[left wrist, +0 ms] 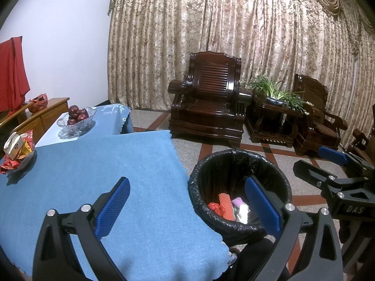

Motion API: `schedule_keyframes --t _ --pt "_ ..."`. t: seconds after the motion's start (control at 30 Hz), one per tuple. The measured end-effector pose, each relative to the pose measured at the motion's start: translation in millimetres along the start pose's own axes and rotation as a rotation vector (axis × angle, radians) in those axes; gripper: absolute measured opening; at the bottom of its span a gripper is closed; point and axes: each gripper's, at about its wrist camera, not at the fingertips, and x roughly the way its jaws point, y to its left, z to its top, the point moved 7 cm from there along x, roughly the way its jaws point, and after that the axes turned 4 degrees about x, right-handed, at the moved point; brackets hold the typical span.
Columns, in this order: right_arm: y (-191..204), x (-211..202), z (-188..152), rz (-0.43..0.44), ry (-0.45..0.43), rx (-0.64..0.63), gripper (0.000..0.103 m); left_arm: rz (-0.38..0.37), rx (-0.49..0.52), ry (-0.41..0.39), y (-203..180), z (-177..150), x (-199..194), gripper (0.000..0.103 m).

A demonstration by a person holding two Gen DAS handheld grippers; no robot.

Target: Collect trash

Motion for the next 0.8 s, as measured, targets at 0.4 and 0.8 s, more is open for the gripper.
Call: schedule_keyframes --t 0.4,0.8 --pt "5.7 2.3 -2.9 -0.001 0.009 0.002 0.098 -0.001 -0.002 0.003 2.7 -1.9 -0.7 0.097" --pt "3.5 4.4 -7.9 0.000 0.016 0.004 0.098 -0.001 -0.001 0.013 5.0 -9.3 1.2 0.097"
